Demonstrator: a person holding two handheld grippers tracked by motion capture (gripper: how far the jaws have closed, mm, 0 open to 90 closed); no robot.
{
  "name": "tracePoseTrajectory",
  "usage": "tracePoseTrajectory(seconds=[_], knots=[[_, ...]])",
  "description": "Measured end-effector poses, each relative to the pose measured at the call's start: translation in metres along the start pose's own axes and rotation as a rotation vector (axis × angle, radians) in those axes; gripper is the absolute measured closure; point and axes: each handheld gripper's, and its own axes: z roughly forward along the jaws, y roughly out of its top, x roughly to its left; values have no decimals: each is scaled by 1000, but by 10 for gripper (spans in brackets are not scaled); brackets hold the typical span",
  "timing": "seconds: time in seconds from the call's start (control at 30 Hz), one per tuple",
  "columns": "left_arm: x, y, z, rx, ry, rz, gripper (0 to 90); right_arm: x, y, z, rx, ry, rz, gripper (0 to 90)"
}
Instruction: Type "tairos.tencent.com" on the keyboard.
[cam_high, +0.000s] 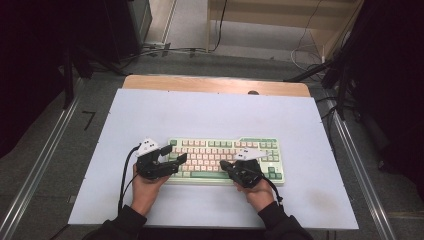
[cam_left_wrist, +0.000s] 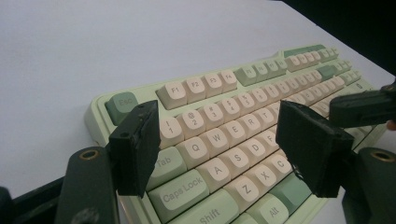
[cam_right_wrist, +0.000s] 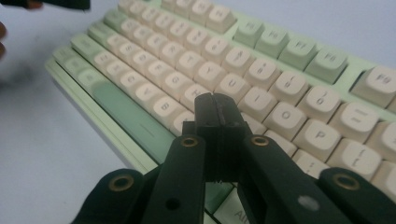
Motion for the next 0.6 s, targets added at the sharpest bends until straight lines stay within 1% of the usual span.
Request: tracePoseTrajectory(seconds=[0.13,0.17,0.23,0.27,0.3,0.33,0.43,0.6], knots=[[0,0,0,-5,0,-3,315,-5,5,-13,-61,7,23,788],[0,0,0,-4,0,-2,315,-7,6,-16,-72,7,32,749],[0,1,0,-4,0,-3,315,-10,7,-22,-90,2,46,638],[0,1,0,-6,1,-3,315,-13,7,-24,-97,-3,49,557],[0,1,0,-6,3,-3,315,-15,7,-26,-101,-12,55,440],[0,1,0,-6,4,-3,315,-17,8,-28,-101,-21,66,376],[0,1,1,-7,9,-5,315,-24,7,-33,-116,-38,75,307],[0,1,-1,-11,16,-6,314,-36,5,-42,-138,-74,103,272]])
